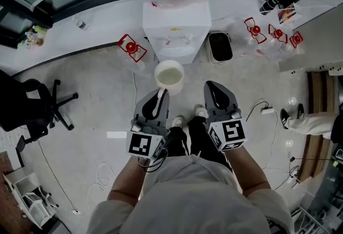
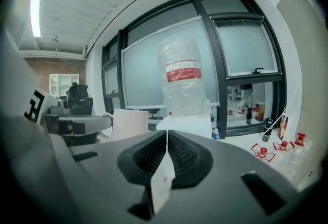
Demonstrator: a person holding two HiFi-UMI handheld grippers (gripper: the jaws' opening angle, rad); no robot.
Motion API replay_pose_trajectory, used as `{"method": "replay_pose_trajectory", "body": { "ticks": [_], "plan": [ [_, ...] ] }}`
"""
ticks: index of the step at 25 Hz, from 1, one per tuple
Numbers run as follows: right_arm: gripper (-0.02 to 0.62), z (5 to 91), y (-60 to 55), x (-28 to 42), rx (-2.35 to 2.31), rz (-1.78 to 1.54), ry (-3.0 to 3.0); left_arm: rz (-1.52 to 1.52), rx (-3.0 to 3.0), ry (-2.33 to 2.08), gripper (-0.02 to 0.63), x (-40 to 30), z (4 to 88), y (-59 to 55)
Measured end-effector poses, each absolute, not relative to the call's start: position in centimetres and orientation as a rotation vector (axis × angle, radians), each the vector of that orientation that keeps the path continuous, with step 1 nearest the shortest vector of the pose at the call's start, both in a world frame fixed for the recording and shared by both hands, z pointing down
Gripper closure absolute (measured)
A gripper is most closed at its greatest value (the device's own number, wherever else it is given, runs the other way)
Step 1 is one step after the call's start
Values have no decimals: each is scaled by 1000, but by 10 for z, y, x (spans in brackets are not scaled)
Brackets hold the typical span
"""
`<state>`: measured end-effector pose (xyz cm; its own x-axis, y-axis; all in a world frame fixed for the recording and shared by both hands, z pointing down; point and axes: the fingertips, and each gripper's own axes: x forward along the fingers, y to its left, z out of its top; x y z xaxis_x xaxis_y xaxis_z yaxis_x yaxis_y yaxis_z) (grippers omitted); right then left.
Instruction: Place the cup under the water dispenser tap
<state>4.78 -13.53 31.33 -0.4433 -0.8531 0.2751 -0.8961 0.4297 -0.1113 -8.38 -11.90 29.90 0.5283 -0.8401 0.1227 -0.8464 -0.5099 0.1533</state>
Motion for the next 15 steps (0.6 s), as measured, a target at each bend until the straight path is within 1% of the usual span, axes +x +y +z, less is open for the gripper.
{"method": "replay_pose_trajectory", "body": {
  "ticks": [7, 15],
  "plan": [
    [566, 371, -198, 42, 1410, 434, -2526, 121, 2513, -1484, 561, -70, 361, -164],
    [566, 486, -248, 48, 1315, 493, -2463, 145, 2439, -1502, 561, -52, 464, -204]
  ]
}}
